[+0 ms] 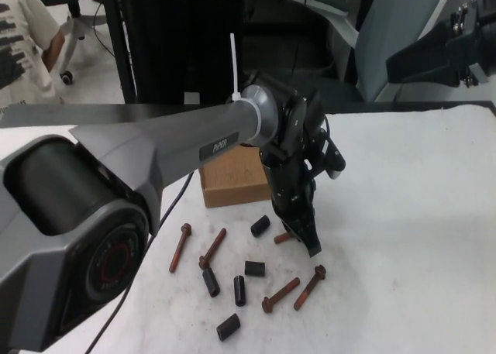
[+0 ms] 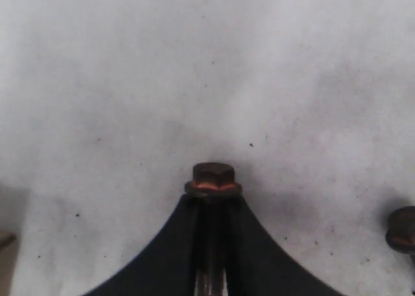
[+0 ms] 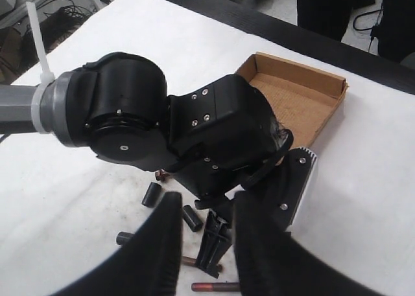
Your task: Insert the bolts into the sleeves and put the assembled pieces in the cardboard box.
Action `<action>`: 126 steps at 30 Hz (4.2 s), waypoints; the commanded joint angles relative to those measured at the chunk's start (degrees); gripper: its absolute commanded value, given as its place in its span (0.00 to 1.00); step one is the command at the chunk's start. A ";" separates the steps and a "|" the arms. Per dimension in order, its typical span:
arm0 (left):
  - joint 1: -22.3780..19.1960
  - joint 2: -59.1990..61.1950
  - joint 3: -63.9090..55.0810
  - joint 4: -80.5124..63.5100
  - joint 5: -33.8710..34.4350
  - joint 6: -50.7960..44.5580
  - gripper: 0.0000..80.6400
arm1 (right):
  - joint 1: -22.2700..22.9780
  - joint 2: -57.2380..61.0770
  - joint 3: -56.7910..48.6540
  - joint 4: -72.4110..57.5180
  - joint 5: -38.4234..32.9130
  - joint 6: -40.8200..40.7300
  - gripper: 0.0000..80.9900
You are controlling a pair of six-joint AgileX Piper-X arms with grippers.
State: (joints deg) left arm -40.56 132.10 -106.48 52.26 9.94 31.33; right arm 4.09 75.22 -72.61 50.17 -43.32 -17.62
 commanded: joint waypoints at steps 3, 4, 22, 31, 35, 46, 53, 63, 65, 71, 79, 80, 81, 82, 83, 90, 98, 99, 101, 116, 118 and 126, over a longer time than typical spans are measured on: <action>-0.10 0.32 -0.27 1.19 -0.14 -0.57 0.00 | -0.01 -0.55 -0.26 -1.04 -0.79 0.02 0.20; -0.10 0.03 -0.27 1.19 0.27 -1.04 0.00 | -0.01 -0.55 -0.26 -1.58 -0.79 0.02 0.18; 4.54 -17.92 -0.27 3.96 9.35 -8.38 0.00 | -2.14 -3.27 -3.93 -7.02 4.84 3.11 0.01; 10.98 -29.84 1.50 4.66 16.83 -10.25 0.00 | -0.81 2.04 -2.93 -1.20 4.84 2.42 0.01; 12.83 -36.60 5.35 4.55 16.83 -9.73 0.00 | 1.89 8.55 -1.94 -1.07 5.05 2.42 0.01; 21.02 -54.34 38.01 -25.96 25.84 -24.98 0.00 | 15.30 21.21 -1.96 -3.23 7.83 -2.31 0.05; 27.07 -58.19 66.59 -77.18 33.48 -54.95 0.00 | 21.16 21.94 -2.26 -2.67 20.13 -10.64 0.30; 27.89 -54.12 79.26 -99.78 34.70 -63.94 0.00 | 22.06 22.69 -2.61 -5.15 26.14 -21.65 0.34; 27.89 -53.11 78.87 -104.00 36.78 -63.94 0.00 | 22.06 24.48 -2.61 -5.83 27.07 -23.44 0.34; 27.89 -52.41 76.19 -109.92 41.64 -50.20 0.00 | 22.06 31.66 -2.61 -3.15 27.19 -21.96 0.34; 27.89 -50.93 75.42 -100.35 41.62 -34.24 0.00 | 22.06 32.29 -3.99 -4.55 27.19 -22.92 0.34; 27.89 -50.60 75.42 -100.06 41.62 -34.21 0.00 | 22.06 32.29 -4.71 -4.89 27.19 -23.80 0.34; 27.89 -50.58 75.42 -100.06 41.62 -34.01 0.00 | 22.06 32.29 -5.32 -5.57 27.04 -24.80 0.34; 27.89 -50.59 75.42 -100.07 41.62 -33.88 0.00 | 22.06 32.46 -5.92 -6.32 26.76 -25.63 0.34; 27.89 -50.59 75.42 -100.07 41.62 -33.88 0.00 | 22.06 32.66 -6.57 -7.16 26.64 -26.14 0.34; 27.79 -50.59 75.42 -100.07 41.86 -35.67 0.00 | 22.06 37.15 -11.34 -9.84 26.82 -30.03 0.34; 27.79 -50.59 75.42 -100.07 43.93 -38.51 0.00 | 22.24 42.68 -16.62 -1.36 27.01 -33.03 0.34; 27.79 -50.59 75.42 -100.07 44.10 -38.65 0.00 | 22.24 42.67 -16.59 -0.21 27.01 -33.18 0.34; 27.79 -50.59 75.42 -100.07 44.24 -38.65 0.00 | 22.36 42.39 -16.83 3.45 26.90 -33.20 0.36; 27.79 -50.59 75.42 -100.07 44.24 -38.65 0.00 | 27.38 35.52 -17.87 9.33 21.98 -29.89 0.48; 27.79 -50.59 75.42 -100.07 44.24 -38.65 0.00 | 29.05 35.52 -17.61 9.33 21.98 -29.39 0.45; 27.79 -50.59 75.42 -100.07 44.24 -38.65 0.00 | 31.26 35.52 -16.94 10.88 27.11 -29.49 0.44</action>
State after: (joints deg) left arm -12.71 81.75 -30.43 -47.22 53.74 -7.23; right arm 35.56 111.18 -89.60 60.32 -17.14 -47.33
